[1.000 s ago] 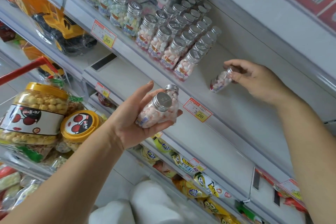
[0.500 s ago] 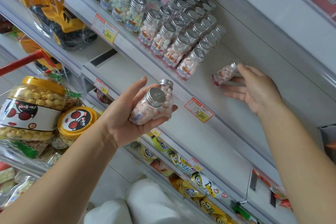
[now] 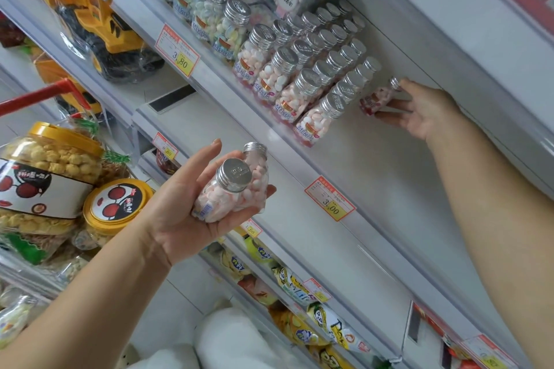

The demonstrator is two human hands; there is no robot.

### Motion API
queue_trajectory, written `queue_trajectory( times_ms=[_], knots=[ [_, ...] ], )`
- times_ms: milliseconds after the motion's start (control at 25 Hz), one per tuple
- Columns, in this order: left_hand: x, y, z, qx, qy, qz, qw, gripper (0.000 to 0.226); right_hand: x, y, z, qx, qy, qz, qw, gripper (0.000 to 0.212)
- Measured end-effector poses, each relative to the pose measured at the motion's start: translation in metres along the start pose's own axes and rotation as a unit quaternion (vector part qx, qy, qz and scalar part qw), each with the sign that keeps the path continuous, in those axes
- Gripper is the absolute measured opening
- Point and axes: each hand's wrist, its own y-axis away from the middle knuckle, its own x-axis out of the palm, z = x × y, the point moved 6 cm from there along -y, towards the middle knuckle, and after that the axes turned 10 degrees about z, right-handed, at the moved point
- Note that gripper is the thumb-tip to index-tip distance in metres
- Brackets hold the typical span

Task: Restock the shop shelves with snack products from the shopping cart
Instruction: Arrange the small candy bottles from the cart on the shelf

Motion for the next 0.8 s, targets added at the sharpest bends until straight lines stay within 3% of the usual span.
queue_trajectory(
  times_ms=[240,800],
  knots=[
    [-0.009,0.002,-0.007,0.012,-0.003,0.008,1.0,0.05,0.023,-0.026,0.023,-0.01,0.049,-0.007,0.999,0.021],
    [-0.011,0.011,-0.02,0.025,-0.004,0.008,1.0,0.041,0.055,-0.043,0.039,-0.021,0.007,-0.005,1.0,0.023]
  ],
)
